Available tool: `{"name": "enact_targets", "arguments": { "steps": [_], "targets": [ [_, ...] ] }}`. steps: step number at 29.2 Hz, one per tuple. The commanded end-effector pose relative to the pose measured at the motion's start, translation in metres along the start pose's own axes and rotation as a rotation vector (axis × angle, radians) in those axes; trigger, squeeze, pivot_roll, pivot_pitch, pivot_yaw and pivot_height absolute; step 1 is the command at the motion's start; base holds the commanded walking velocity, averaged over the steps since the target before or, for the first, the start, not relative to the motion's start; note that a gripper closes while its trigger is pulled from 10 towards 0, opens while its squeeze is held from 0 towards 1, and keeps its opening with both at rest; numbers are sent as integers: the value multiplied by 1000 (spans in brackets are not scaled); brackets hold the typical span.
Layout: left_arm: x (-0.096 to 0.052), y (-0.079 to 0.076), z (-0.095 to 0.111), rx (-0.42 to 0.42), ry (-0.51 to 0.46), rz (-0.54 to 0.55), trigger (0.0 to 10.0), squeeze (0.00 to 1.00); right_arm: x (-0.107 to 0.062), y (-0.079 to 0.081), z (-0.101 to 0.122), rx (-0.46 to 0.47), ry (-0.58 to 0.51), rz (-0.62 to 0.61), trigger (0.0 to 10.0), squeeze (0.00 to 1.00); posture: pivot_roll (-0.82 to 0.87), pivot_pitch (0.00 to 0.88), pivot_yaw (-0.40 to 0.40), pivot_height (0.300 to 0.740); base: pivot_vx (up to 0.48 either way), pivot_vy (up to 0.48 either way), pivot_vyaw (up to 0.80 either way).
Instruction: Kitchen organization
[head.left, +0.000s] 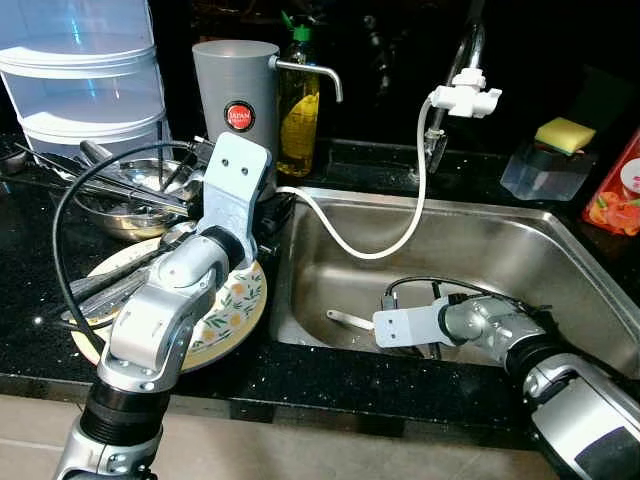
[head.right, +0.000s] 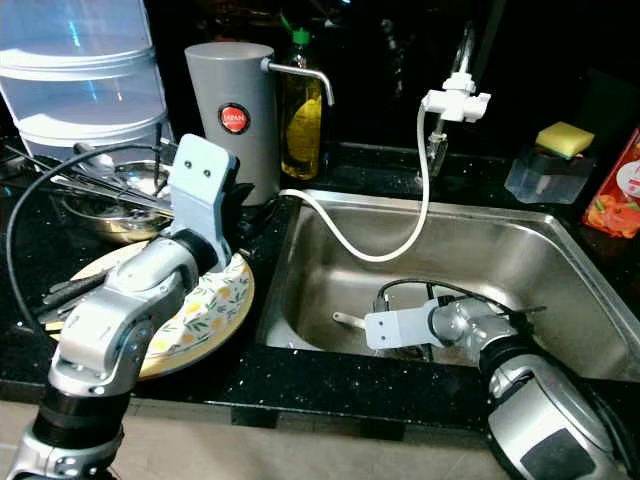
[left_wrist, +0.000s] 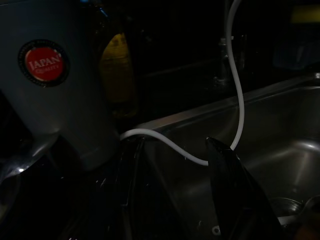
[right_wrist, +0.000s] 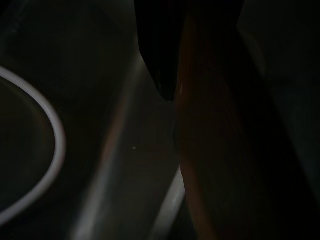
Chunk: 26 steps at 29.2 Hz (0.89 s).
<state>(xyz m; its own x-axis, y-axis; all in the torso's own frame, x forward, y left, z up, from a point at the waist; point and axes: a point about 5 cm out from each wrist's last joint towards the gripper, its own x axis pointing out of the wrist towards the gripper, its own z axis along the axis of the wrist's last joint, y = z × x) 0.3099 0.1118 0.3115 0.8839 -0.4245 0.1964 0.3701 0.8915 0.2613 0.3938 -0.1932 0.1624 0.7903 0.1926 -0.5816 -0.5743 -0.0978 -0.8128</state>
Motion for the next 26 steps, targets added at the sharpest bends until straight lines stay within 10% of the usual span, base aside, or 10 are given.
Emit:
{"name": "enact_targets", "arguments": {
  "steps": [1, 3, 18, 19, 20, 21, 26],
  "targets": [
    [-2, -3, -2, -5, 7, -5, 10000, 0, 1, 8, -6, 25, 30, 9, 10000, 0, 196, 134, -83, 740, 0, 0, 0],
    [-2, -3, -2, -6, 8, -2, 10000, 0, 2, 11, -6, 49, 36, 15, 10000, 1000, 196, 131, -85, 740, 0, 0, 0],
    [-3, -2, 0, -9, 0, 2, 10000, 0, -13, -31, 0, 235, -113, -114, 10000, 1000, 182, 120, -81, 740, 0, 0, 0],
    [-5, 0, 0, -7, 1, 4, 10000, 0, -18, -41, 2, 299, -171, -141, 10000, 345, 182, 120, -81, 740, 0, 0, 0],
    [-5, 0, 0, -7, 1, 4, 10000, 0, -18, -41, 2, 299, -171, -141, 10000, 345, 182, 120, -81, 740, 0, 0, 0],
    [-8, 4, 0, -4, 6, 9, 10000, 0, -25, -55, 5, 396, -261, -178, 10000, 0, 180, 121, -81, 740, 0, 0, 0],
    [-34, 14, -7, 6, 107, -32, 10000, 0, -60, -98, 6, 781, -574, -354, 10000, 0, 179, 125, -74, 740, 0, 0, 0]
  ]
}}
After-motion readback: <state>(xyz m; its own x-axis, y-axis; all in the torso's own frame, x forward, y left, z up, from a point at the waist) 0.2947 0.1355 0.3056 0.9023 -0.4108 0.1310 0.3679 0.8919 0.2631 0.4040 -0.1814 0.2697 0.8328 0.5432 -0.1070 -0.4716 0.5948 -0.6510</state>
